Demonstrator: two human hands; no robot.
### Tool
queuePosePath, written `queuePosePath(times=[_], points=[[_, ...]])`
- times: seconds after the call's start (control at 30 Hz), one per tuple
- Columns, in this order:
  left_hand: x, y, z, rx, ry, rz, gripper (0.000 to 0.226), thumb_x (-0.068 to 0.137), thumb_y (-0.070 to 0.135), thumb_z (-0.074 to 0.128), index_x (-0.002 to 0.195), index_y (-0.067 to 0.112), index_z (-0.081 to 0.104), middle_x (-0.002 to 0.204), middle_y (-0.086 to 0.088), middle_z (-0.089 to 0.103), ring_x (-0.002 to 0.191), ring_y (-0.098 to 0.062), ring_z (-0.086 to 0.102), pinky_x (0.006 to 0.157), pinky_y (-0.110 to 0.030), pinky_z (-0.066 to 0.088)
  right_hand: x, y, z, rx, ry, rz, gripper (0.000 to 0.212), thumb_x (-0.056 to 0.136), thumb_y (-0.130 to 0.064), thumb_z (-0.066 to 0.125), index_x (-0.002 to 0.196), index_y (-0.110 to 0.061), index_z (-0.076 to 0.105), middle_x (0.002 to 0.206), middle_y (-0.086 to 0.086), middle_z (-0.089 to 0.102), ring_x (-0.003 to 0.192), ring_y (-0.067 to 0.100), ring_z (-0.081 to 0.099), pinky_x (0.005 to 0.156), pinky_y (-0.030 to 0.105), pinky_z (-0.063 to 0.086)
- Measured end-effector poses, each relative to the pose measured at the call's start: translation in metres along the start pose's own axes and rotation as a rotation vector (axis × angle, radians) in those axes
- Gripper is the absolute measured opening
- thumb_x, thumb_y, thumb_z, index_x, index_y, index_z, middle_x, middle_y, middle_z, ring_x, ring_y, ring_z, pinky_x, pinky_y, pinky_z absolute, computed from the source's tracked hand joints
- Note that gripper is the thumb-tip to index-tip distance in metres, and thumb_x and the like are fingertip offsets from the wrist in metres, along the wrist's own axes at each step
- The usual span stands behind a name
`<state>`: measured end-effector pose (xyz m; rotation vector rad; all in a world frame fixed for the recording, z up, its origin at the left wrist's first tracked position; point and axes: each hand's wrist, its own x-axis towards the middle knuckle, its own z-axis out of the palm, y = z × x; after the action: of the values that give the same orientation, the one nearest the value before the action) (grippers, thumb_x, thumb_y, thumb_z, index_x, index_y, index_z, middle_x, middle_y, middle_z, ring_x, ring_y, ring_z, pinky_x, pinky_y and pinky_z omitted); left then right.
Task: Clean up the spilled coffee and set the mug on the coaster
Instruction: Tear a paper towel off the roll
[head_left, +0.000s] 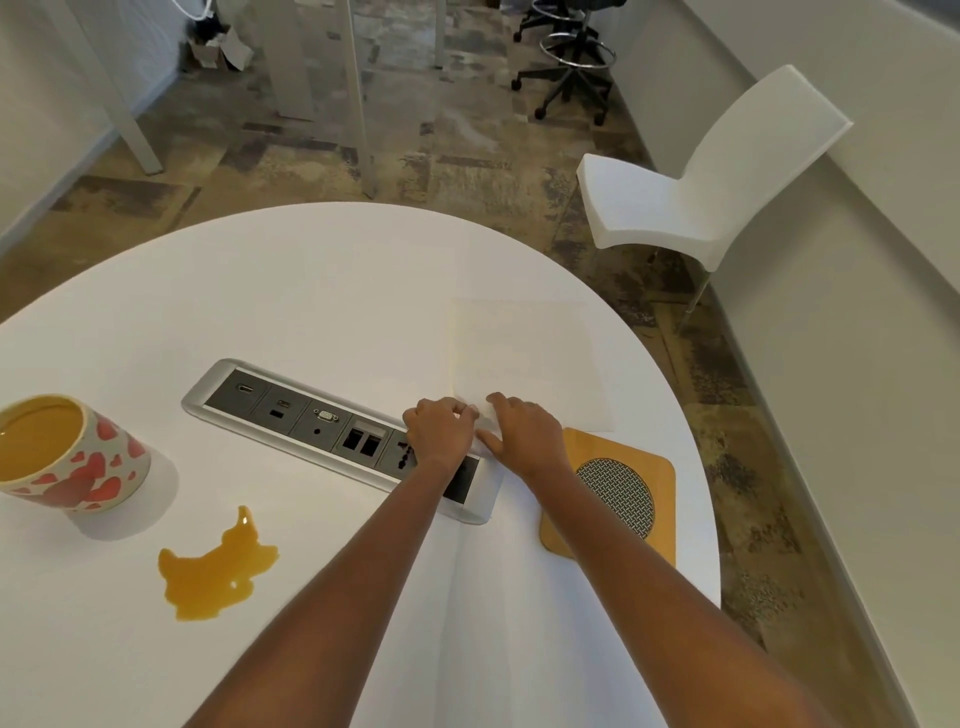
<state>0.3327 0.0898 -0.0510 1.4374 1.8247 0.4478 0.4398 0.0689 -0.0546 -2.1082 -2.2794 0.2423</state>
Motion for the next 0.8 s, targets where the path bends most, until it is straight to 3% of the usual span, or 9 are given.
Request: queuePosePath(times=[0.1,0.23,0.33,0.43,0.57,0.7,0.8], points=[[-0.002,0.014,-0.006,-0.298,-0.013,0.023,0.026,0.090,0.019,0.051,0.102,0.003,0.066,0.113,-0.014,0.065,0.109,-0.028,0.053,0.095,-0.034,0.038,0.004,0.002,-0.010,0.047,0.107,0.043,0.037,0.094,-0.024,0.045,0.128,-0.010,0.044,0.119,0.011,0.061,0.106,0.030,0.057,0.087,0.036,0.042],[-0.010,0.027,-0.014,-0.566,-0.152,0.014,0.016,0.088,0.012,0.054,0.090,0.003,0.067,0.093,-0.009,0.064,0.090,-0.018,0.051,0.073,-0.027,0.041,0.008,0.002,-0.018,0.140,0.072,0.094,0.030,0.096,-0.013,0.038,0.123,-0.010,0.049,0.113,0.012,0.065,0.102,0.032,0.060,0.079,0.036,0.046],[-0.015,0.030,-0.018,-0.613,-0.182,0.024,0.012,0.088,0.014,0.054,0.090,0.009,0.065,0.084,0.001,0.061,0.089,-0.016,0.051,0.084,-0.031,0.044,0.008,0.002,-0.026,0.193,0.135,0.160,0.025,0.097,-0.013,0.034,0.109,-0.006,0.054,0.098,0.018,0.067,0.090,0.035,0.062,0.065,0.034,0.040],[-0.018,0.025,-0.023,-0.607,-0.110,0.085,0.016,0.090,0.009,0.051,0.100,0.005,0.062,0.097,-0.002,0.059,0.093,-0.015,0.051,0.089,-0.034,0.043,0.006,0.003,-0.043,0.237,0.270,0.183,0.026,0.098,-0.017,0.034,0.109,-0.007,0.056,0.097,0.017,0.068,0.088,0.035,0.062,0.067,0.035,0.045],[-0.018,0.016,-0.035,-0.634,-0.010,0.115,0.025,0.088,0.003,0.052,0.113,0.004,0.054,0.108,-0.007,0.055,0.095,-0.020,0.051,0.070,-0.024,0.041,-0.002,0.006,-0.079,0.354,0.537,0.112,0.023,0.096,-0.016,0.043,0.106,-0.008,0.062,0.100,0.012,0.071,0.089,0.030,0.065,0.067,0.026,0.042],[-0.016,0.006,-0.052,-0.659,0.050,0.083,0.052,0.086,0.006,0.059,0.132,0.010,0.035,0.134,-0.014,0.043,0.120,-0.030,0.046,0.091,-0.034,0.040,-0.017,0.005,-0.115,0.441,0.687,-0.014,0.018,0.093,-0.009,0.049,0.101,-0.004,0.064,0.099,0.010,0.072,0.089,0.024,0.066,0.069,0.014,0.037],[-0.014,-0.003,-0.067,-0.694,0.051,0.070,0.074,0.083,0.007,0.064,0.142,0.012,0.020,0.146,-0.014,0.030,0.131,-0.029,0.034,0.103,-0.040,0.035,-0.029,0.003,-0.135,0.546,0.751,-0.056,0.017,0.093,-0.007,0.048,0.102,-0.002,0.062,0.095,0.011,0.070,0.083,0.020,0.063,0.068,0.013,0.038]])
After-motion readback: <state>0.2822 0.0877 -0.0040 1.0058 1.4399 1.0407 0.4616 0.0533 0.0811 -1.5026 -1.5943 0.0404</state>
